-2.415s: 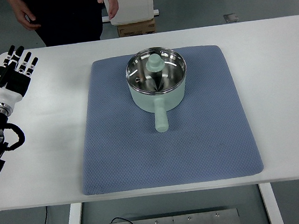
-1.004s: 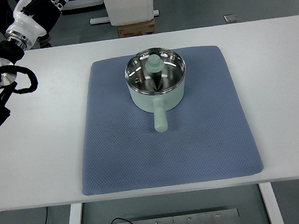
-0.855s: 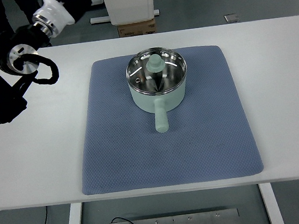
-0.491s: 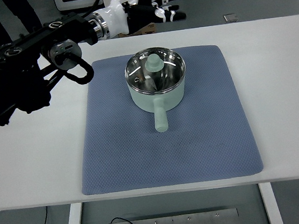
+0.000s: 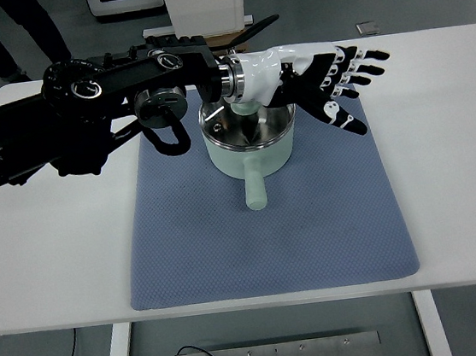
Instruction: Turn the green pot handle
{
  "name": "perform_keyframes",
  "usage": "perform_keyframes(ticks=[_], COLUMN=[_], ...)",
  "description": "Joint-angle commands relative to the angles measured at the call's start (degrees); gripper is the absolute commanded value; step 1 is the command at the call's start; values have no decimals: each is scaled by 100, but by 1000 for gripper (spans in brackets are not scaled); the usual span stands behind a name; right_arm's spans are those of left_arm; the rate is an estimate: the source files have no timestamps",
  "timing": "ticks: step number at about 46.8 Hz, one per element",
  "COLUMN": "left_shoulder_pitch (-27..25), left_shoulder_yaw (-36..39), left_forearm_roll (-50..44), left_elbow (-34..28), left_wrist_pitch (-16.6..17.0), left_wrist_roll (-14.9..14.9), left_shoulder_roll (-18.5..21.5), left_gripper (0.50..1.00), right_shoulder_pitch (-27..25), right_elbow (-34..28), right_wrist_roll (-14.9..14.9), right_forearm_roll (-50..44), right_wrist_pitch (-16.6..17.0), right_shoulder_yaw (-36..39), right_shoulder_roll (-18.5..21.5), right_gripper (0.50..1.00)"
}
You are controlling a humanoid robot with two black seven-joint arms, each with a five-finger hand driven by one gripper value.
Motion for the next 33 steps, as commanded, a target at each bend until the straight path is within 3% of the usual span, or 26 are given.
perform_keyframes(ticks=[1, 10, 20, 33], left_shoulder_pitch=[-118, -390, -654, -751], left_shoulder_yaw=[122, 622, 1440, 1748], left_forearm_roll=[0, 0, 35, 588], left_elbow=[-250, -716, -884, -884], left_wrist_pitch=[-45, -441, -819, -1065], left_wrist_roll=[172, 436, 436, 427], left_shoulder_roll=[-3, -3, 15, 76], left_gripper=[1000, 1000, 1000, 1000], right_shoulder_pitch=[1, 1, 1, 1], right_elbow=[0, 0, 0, 0], right_wrist_roll=[-1, -1, -1, -1], right_forearm_roll=[1, 1, 1, 1], right_wrist_pitch=[-1, -1, -1, -1], right_shoulder_yaw=[0, 0, 0, 0], right_shoulder_roll=[-1, -1, -1, -1], right_gripper=[1000, 1000, 1000, 1000])
